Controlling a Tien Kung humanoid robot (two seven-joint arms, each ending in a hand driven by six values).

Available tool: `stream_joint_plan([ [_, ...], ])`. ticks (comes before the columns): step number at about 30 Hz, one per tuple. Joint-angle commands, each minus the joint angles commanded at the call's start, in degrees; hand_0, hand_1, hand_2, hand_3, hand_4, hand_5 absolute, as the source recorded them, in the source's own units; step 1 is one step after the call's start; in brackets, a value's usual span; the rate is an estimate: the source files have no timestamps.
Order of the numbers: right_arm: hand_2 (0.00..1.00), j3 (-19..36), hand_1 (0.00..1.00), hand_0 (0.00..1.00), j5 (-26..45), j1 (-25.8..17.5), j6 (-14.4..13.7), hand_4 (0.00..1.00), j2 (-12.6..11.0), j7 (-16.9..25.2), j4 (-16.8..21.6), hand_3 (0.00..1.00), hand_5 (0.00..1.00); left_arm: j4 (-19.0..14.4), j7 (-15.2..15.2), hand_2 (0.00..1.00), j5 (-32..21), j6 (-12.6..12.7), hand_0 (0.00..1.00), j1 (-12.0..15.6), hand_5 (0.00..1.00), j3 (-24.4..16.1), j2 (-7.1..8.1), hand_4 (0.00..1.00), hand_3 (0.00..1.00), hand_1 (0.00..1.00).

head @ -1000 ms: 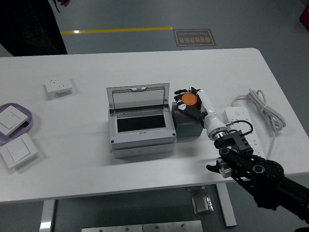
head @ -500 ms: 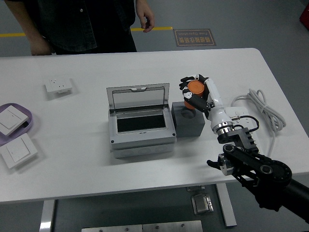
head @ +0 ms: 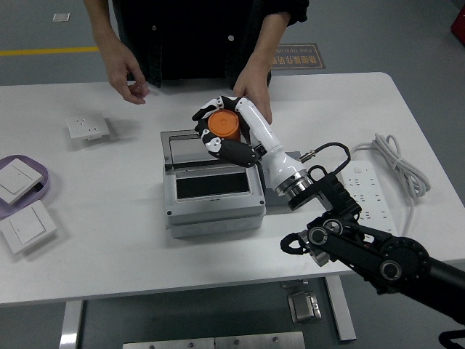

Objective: Pick up the cylinder from the cube,place it in the box,flap close box

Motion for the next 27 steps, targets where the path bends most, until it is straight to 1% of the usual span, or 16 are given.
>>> stream_joint_plan([
  [3,0.391,-2.19,0.325,0.249,-4.03,2.04,0.11,0.002,0.82,-3.06,-0.98,0.301,0.002,0.01,0.02,0.551,-0.09,0.0,0.626,-0.06,0.322,0.13,0.06,0.701,0.626,0.618],
  [5,0.391,-3.12,0.325,0.249,-7.45,2.98,1.07,0.002,1.46,-5.64,-1.94,0.301,0.002,0.02,0.03,0.551,-0.22,-0.01,0.626,-0.08,0.322,0.28,0.1,0.701,0.626,0.618],
  [6,0.392,-3.44,0.301,0.16,-9.19,3.31,1.95,0.002,1.78,-6.91,-2.5,0.306,0.002,0.04,0.04,0.552,-0.31,-0.01,0.626,-0.08,0.324,0.39,0.11,0.703,0.63,0.618],
  [11,0.392,-5.15,0.301,0.16,-20.33,4.52,7.76,0.002,3.26,-14.76,-5.23,0.306,0.002,0.07,0.07,0.552,-0.67,-0.03,0.626,-0.11,0.324,0.85,0.11,0.703,0.63,0.618],
  [12,0.394,-5.51,0.296,0.126,-22.4,4.62,8.74,0.002,3.43,-16.15,-5.71,0.311,0.002,0.06,0.07,0.551,-0.7,-0.03,0.626,-0.13,0.326,0.91,0.11,0.703,0.63,0.618],
  [13,0.394,-5.96,0.296,0.126,-24.8,4.69,9.95,0.002,3.62,-17.83,-6.29,0.311,0.002,0.07,0.07,0.551,-0.76,-0.03,0.626,-0.14,0.326,0.99,0.1,0.703,0.63,0.618],
  [15,0.394,-6.56,0.296,0.126,-29.19,4.72,11.3,0.002,3.85,-20.53,-7.04,0.311,0.002,0.06,0.08,0.551,-0.84,-0.03,0.626,-0.14,0.326,1.1,0.09,0.703,0.63,0.618],
  [18,0.404,-7.24,0.304,0.132,-34.73,4.79,12.37,0.002,4.13,-23.94,-7.74,0.32,0.002,0.07,0.09,0.551,-0.92,-0.03,0.626,-0.13,0.326,1.19,0.08,0.703,0.629,0.618],
  [20,0.404,-7.68,0.304,0.132,-38.12,4.99,13.07,0.002,4.35,-25.77,-8.16,0.32,0.002,0.08,0.09,0.551,-0.9,-0.02,0.626,-0.16,0.326,1.17,0.09,0.703,0.629,0.618],
  [23,0.404,-8.11,0.304,0.132,-42.51,5.41,14.5,0.002,4.63,-27.41,-8.84,0.32,0.002,0.05,0.08,0.551,-0.82,-0.01,0.626,-0.25,0.326,1.09,0.12,0.703,0.629,0.618],
  [24,0.424,-8.24,0.332,0.168,-43.78,5.55,14.85,0.002,4.71,-27.76,-9.04,0.345,0.002,0.04,0.07,0.551,-0.79,-0.01,0.626,-0.28,0.327,1.06,0.13,0.703,0.63,0.618],
  [27,0.424,-8.67,0.332,0.168,-45.9,5.95,15.31,0.002,4.91,-28.4,-9.51,0.345,0.002,0.03,0.06,0.551,-0.78,-0.01,0.626,-0.32,0.327,1.07,0.15,0.703,0.63,0.618],
])
